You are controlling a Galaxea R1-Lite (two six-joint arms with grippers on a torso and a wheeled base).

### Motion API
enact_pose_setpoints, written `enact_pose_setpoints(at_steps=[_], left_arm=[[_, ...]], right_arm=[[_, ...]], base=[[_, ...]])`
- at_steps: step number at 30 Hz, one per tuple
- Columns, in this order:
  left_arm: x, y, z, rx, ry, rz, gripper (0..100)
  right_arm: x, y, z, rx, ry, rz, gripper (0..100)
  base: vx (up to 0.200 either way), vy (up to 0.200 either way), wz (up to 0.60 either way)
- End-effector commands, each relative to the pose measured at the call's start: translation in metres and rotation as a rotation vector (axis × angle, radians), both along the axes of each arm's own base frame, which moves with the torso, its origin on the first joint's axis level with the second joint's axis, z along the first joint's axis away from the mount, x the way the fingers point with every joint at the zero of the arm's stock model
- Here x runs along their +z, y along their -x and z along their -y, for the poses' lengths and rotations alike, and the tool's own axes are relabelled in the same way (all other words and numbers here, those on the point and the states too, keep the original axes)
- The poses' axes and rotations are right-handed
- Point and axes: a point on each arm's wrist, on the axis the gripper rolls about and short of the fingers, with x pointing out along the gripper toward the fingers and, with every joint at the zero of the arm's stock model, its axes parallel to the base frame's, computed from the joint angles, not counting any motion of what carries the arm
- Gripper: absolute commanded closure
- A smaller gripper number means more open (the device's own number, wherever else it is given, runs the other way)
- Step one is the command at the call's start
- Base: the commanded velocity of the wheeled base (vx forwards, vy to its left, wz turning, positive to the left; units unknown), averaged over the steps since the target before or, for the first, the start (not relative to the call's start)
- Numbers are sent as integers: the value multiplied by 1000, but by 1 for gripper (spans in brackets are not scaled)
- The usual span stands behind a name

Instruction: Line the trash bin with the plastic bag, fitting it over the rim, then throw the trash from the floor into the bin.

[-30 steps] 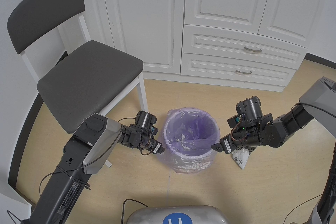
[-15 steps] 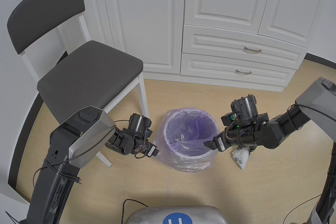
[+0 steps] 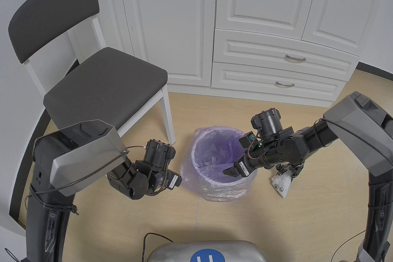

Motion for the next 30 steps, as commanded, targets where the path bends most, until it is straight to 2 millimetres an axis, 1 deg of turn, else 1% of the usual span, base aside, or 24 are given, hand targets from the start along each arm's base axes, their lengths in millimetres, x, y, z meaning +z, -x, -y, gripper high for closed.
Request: enact_pose_setpoints(at_steps=[1, 2, 3, 4, 5, 6, 7, 11, 13, 14, 18, 21, 26, 27, 30], left_arm=[[70, 38, -28, 83, 56, 89, 0], [71, 38, -29, 85, 57, 91, 0], [83, 45, -39, 101, 64, 106, 0], [87, 47, -42, 107, 66, 112, 0], [93, 53, -49, 115, 64, 117, 0], [94, 53, -50, 117, 65, 118, 0], [102, 64, -59, 126, 65, 124, 0], [111, 82, -75, 145, 65, 122, 0], [111, 82, -75, 145, 65, 122, 0], [116, 88, -80, 153, 76, 148, 0], [116, 92, -83, 155, 90, 175, 0], [111, 95, -83, 152, 82, 169, 0], [109, 95, -83, 153, 81, 163, 0], [110, 94, -83, 153, 83, 167, 0], [112, 94, -83, 154, 85, 175, 0]], right_arm=[[-44, -23, -4, 60, 34, -86, 0], [-44, -23, -4, 61, 33, -87, 0], [-46, -26, -3, 70, 20, -92, 0], [-48, -27, -3, 71, 17, -93, 0], [-52, -31, -3, 70, 15, -98, 0], [-52, -32, -2, 68, 14, -96, 0], [-59, -37, -2, 63, 13, -98, 0], [-73, -50, 1, 48, 15, -98, 0], [-74, -50, 2, 48, 15, -98, 0], [-80, -56, 4, 42, 14, -94, 0], [-82, -59, 4, 40, 10, -90, 0], [-83, -59, 4, 40, 11, -92, 0], [-84, -59, 4, 48, 2, -98, 0], [-83, -59, 5, 49, -1, -96, 100], [-74, -59, 7, 45, -7, -84, 100]], base=[[0, 0, 0], [0, 0, 0], [0, 0, 0], [0, 0, 0], [0, 0, 0], [0, 0, 0], [0, 0, 0], [0, 0, 0], [0, 0, 0], [0, 0, 0], [0, 0, 0], [0, 0, 0], [0, 0, 0], [0, 0, 0], [0, 0, 0]])
